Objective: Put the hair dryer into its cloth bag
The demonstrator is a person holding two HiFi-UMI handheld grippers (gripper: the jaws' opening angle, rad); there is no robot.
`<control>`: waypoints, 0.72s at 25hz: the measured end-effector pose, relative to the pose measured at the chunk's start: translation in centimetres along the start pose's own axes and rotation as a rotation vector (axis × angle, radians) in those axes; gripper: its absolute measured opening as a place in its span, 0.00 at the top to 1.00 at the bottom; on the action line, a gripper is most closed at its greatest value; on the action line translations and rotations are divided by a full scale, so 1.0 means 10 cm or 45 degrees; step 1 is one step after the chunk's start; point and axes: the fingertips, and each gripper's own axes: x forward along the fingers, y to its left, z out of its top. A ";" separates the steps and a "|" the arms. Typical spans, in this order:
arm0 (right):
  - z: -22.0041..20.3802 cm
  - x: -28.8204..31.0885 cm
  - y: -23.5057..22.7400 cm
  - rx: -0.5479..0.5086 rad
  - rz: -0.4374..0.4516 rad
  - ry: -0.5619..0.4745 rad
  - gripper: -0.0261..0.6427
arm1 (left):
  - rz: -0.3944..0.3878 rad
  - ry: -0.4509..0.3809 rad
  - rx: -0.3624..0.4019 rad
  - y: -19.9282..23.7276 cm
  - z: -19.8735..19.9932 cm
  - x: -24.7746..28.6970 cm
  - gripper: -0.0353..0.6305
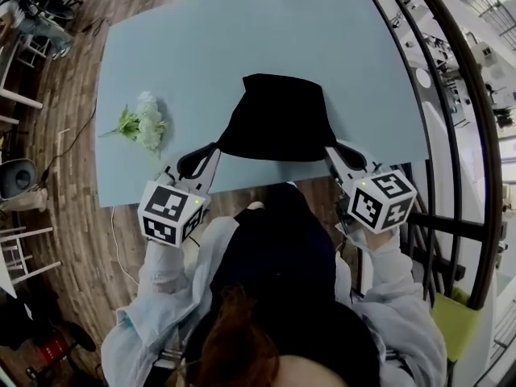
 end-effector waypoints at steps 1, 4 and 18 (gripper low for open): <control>-0.13 0.00 0.04 0.008 -0.013 0.011 0.92 | -0.004 0.024 -0.004 -0.03 -0.14 -0.03 0.90; -0.51 0.01 0.10 0.022 -0.064 0.037 0.92 | -0.011 0.094 0.002 -0.12 -0.53 -0.08 0.90; -1.69 -0.03 0.07 0.050 -0.221 0.174 0.92 | -0.001 0.310 -0.144 -0.51 -1.72 -0.06 0.90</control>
